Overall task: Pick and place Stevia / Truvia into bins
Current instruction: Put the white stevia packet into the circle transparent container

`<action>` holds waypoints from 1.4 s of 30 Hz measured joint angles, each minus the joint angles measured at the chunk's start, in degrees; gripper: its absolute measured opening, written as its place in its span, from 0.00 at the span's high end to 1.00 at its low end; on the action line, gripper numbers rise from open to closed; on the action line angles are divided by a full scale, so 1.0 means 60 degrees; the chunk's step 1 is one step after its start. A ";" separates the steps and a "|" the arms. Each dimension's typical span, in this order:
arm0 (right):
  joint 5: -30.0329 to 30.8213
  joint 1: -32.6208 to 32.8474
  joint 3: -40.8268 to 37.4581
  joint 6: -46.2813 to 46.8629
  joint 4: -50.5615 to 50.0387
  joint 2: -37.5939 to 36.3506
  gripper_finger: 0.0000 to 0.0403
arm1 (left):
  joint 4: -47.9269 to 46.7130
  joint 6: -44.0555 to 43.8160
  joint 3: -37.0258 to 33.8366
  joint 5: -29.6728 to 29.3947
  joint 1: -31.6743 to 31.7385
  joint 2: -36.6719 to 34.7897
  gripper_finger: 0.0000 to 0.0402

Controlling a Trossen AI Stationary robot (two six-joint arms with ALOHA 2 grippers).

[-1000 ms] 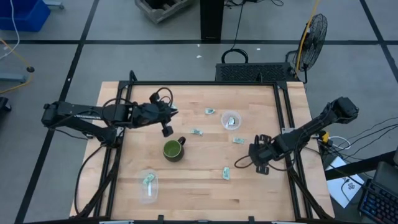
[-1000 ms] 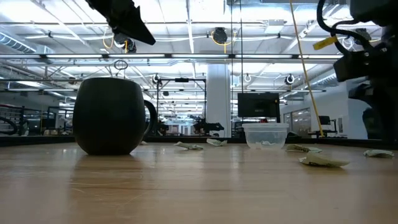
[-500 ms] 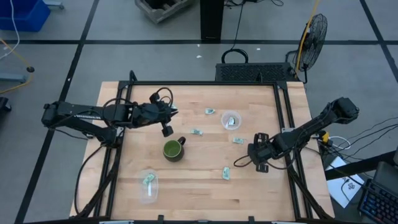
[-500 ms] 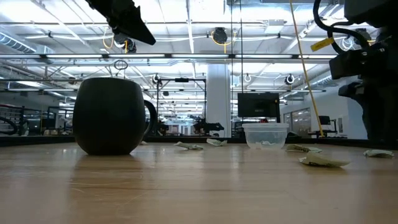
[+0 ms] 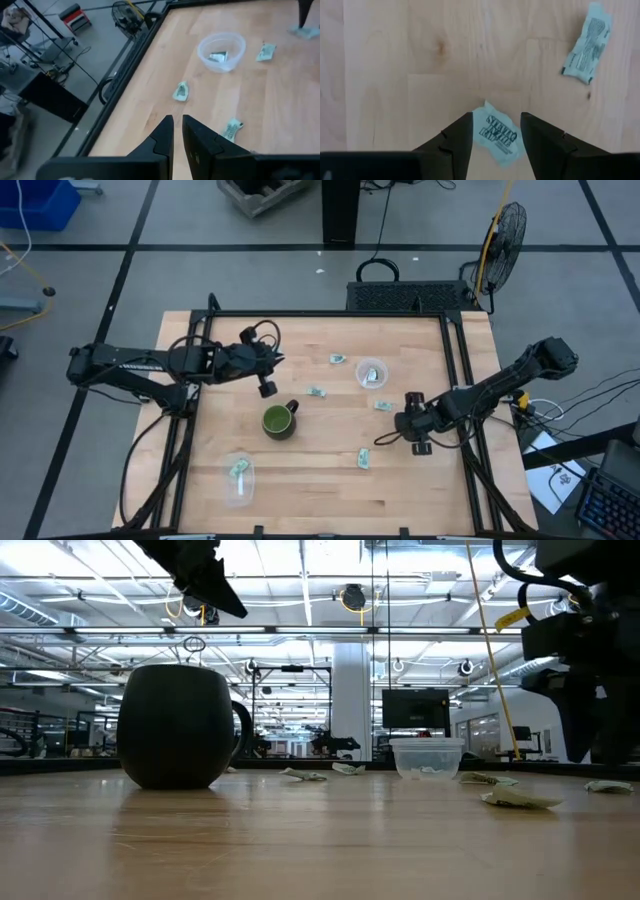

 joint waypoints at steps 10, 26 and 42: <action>-0.0063 -0.0028 0.0000 0.0405 -0.0441 0.0004 0.44 | -0.0112 0.0749 0.0004 0.0151 0.0428 0.0635 0.80; -0.0232 0.0104 -0.1118 -0.0741 0.1069 -0.0022 0.37 | 0.1056 0.0775 0.0004 0.0004 0.0528 0.1404 0.54; -0.0259 0.0104 -0.0567 -0.0997 0.1360 -0.0090 0.38 | 0.1100 0.0762 0.0004 0.0009 0.0528 0.1373 0.54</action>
